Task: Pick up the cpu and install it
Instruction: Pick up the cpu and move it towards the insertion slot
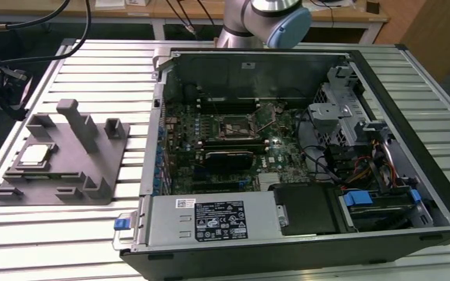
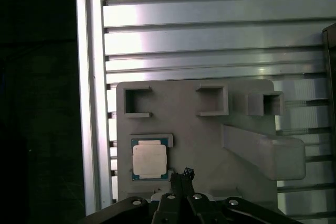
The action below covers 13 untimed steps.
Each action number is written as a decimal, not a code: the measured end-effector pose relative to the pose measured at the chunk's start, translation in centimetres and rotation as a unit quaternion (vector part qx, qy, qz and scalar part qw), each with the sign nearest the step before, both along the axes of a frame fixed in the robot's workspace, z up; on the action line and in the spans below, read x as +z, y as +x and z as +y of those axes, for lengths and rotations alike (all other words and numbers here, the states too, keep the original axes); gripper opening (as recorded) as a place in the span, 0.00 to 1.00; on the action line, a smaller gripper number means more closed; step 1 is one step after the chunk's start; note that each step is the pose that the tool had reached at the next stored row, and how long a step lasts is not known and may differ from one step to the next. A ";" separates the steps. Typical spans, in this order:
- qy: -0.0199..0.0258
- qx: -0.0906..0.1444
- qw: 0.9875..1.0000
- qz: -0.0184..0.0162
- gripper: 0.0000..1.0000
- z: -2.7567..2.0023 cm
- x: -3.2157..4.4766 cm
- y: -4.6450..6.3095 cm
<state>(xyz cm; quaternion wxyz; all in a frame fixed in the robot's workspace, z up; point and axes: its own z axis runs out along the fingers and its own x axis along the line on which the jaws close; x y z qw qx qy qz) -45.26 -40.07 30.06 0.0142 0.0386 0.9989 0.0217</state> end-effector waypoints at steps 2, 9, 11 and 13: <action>0.000 0.000 1.000 0.000 0.11 0.00 0.00 0.0; 0.000 0.000 1.000 0.000 0.11 0.00 -0.24 -0.5; 0.000 0.000 1.000 0.000 0.11 0.00 -0.40 -0.7; 0.000 0.000 1.000 0.000 0.11 0.00 -0.59 -0.9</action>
